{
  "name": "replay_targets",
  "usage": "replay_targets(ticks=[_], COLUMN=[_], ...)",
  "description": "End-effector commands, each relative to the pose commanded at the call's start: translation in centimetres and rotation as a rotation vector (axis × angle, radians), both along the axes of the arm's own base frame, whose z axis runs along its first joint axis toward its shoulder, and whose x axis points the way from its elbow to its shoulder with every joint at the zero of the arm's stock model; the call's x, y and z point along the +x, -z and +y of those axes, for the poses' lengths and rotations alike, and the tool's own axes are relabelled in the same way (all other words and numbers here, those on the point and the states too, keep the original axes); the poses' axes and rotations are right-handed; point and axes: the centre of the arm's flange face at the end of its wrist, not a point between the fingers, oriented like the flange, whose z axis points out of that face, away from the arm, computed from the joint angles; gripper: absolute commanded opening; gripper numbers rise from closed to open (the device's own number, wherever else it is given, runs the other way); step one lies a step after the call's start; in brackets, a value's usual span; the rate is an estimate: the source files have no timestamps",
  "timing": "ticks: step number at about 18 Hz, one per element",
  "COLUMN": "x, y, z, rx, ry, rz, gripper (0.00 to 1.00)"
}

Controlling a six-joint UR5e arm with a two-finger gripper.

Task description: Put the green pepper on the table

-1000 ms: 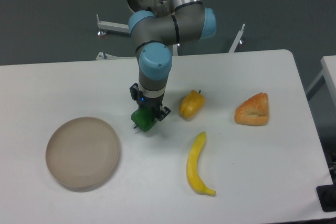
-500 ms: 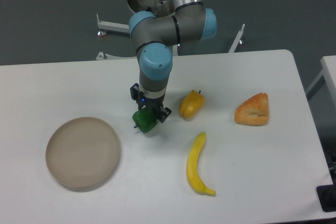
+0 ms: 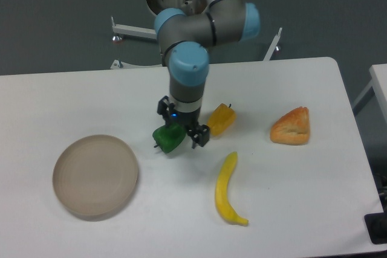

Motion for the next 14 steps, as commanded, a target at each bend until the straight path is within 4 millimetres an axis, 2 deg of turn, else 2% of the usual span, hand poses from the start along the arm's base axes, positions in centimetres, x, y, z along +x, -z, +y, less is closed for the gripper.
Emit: replay_targets(ticks=[4,8,14], x=[-6.3,-12.6,-17.8], y=[-0.7,-1.1,-0.2], z=[2.1,3.7,4.8], rx=[-0.007,-0.020,-0.025], ry=[0.023,0.149,0.268], rz=[0.100,0.199,0.252], gripper=[1.00,1.00,1.00])
